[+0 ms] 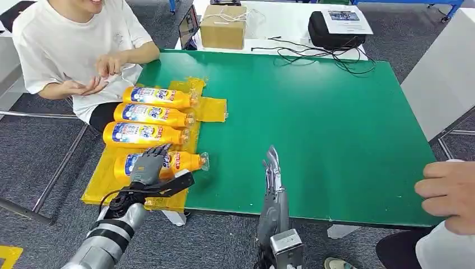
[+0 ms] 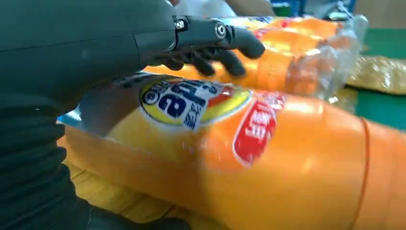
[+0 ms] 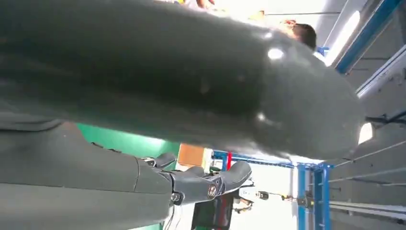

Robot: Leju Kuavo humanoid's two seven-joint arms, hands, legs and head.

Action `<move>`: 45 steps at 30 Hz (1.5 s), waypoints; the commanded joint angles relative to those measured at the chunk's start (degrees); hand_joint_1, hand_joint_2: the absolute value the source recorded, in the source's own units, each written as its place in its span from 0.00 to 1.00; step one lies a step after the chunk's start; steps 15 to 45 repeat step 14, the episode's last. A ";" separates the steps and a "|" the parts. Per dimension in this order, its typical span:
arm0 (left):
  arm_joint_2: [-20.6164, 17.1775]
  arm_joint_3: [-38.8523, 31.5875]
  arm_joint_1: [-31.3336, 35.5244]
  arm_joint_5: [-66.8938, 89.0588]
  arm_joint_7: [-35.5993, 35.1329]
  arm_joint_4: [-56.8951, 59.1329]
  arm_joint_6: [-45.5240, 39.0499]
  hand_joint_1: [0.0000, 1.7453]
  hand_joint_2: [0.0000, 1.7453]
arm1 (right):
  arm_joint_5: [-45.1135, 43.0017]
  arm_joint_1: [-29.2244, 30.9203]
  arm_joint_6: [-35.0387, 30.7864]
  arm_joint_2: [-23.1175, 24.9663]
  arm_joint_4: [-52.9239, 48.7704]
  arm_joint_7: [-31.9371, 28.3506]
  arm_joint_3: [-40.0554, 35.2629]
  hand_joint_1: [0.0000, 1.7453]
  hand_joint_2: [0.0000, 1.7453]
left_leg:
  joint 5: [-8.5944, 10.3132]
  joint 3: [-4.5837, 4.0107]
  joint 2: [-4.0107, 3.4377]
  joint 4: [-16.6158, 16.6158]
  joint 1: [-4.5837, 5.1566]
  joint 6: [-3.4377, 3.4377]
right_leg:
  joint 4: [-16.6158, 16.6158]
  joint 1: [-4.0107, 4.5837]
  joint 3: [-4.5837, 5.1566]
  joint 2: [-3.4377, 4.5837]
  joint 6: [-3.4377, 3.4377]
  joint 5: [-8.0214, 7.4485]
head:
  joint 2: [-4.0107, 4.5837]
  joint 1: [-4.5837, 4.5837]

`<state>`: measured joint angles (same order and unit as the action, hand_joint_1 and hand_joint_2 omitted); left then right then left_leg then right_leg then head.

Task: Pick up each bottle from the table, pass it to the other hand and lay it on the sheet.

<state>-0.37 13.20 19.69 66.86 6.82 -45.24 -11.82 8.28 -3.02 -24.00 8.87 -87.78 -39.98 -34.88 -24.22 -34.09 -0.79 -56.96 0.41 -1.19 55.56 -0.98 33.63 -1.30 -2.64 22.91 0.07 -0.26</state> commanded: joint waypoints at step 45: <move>4.58 -0.51 -16.52 -43.72 14.86 -30.87 13.89 0.00 1.00 | -1.16 0.55 -4.19 -1.06 4.00 -0.02 1.05 0.00 0.00 | -0.18 0.21 -0.12 -0.03 -0.09 0.07 | -0.06 0.08 -0.16 0.31 0.07 0.07 | 0.00 0.02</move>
